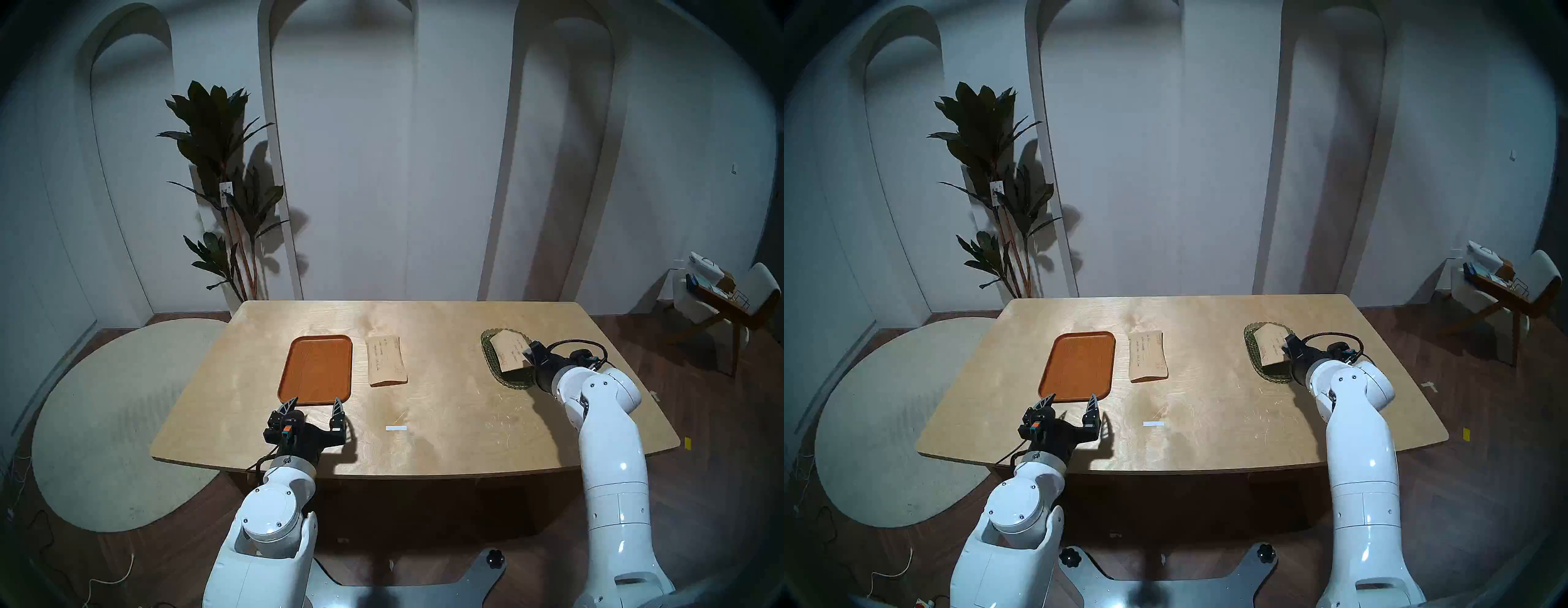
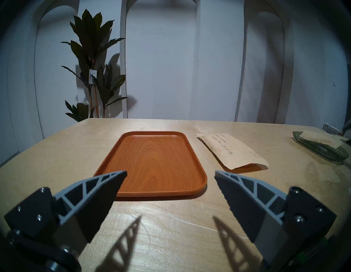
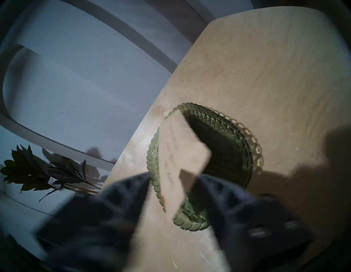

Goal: Sort the mail into the trays, one tray per recipient

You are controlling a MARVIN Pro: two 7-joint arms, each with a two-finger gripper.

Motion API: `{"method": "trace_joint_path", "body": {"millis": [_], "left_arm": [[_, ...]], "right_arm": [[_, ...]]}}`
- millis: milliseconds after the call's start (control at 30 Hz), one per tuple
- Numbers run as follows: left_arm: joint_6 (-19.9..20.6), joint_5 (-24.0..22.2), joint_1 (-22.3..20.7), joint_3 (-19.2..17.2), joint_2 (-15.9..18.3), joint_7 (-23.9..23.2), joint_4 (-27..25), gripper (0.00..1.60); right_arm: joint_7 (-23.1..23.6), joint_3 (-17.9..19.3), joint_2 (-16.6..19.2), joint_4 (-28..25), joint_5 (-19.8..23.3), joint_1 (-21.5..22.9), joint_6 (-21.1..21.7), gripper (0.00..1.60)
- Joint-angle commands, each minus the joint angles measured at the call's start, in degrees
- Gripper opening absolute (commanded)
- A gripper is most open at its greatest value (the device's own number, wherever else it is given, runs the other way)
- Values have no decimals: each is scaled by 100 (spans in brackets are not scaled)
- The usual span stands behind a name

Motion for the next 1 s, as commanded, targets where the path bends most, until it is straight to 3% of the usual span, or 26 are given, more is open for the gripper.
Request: {"method": "trace_joint_path", "body": {"millis": [0, 467, 667, 800, 967], "left_arm": [[-19, 1, -26, 0, 0, -1, -126, 160], [-22, 1, -29, 0, 0, -1, -120, 160], [-26, 1, -34, 0, 0, -1, -111, 160], [-26, 1, -34, 0, 0, -1, -111, 160], [-26, 1, -33, 0, 0, -1, -113, 160]], "right_arm": [[-52, -68, -40, -219, 22, -35, 102, 160], [-652, -261, -420, -1202, 290, -506, 542, 160], [-525, -712, -358, -1616, 191, -776, 761, 160], [-537, -1076, -294, -1875, -3, -911, 807, 160], [-573, -1357, 84, -2165, -686, -833, 572, 160]]}}
